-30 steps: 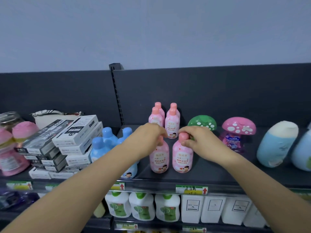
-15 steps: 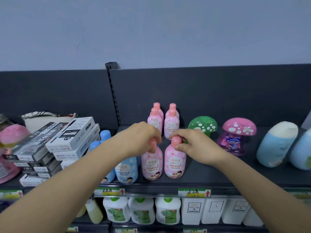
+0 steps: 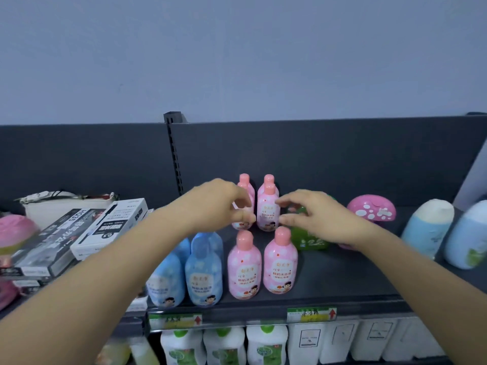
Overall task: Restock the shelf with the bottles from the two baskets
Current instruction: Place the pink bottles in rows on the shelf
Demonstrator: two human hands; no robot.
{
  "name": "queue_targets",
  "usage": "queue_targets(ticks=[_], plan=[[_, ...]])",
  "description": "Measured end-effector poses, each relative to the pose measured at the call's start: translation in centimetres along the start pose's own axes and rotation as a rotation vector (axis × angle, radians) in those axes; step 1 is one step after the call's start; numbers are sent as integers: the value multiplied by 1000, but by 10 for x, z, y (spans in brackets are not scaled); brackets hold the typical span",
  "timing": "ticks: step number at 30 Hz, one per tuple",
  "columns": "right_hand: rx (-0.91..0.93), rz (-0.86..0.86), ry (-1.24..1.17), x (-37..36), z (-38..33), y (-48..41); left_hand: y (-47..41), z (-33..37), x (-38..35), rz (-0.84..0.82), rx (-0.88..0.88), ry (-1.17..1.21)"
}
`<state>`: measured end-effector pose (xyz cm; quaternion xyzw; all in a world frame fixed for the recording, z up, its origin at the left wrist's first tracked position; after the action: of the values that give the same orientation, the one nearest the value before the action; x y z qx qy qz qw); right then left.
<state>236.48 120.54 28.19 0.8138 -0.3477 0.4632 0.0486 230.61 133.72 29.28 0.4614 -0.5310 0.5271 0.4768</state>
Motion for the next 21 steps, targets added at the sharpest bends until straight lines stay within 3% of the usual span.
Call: queue_targets(ticks=[5,17,21], plan=[[4,28,111,13,-7,-34,-38,-26,22,119,14,-32],[-129,-186,323,-25,64,-126,-126,-63,-57,-176,116,-38],[-95,-203,299,-26,67,-131,-134,-63,-65,-150,100,-38]])
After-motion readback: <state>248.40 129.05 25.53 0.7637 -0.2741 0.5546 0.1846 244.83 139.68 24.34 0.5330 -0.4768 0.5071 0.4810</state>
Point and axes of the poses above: each hand's wrist, its own y-axis away from the middle knuckle, its own x-axis out of the back of the hand, z = x × y, the point moved 10 cm from there along -y, towards the middle knuckle, and after that the axes turned 10 degrees about -y, right-handed, at the moved point
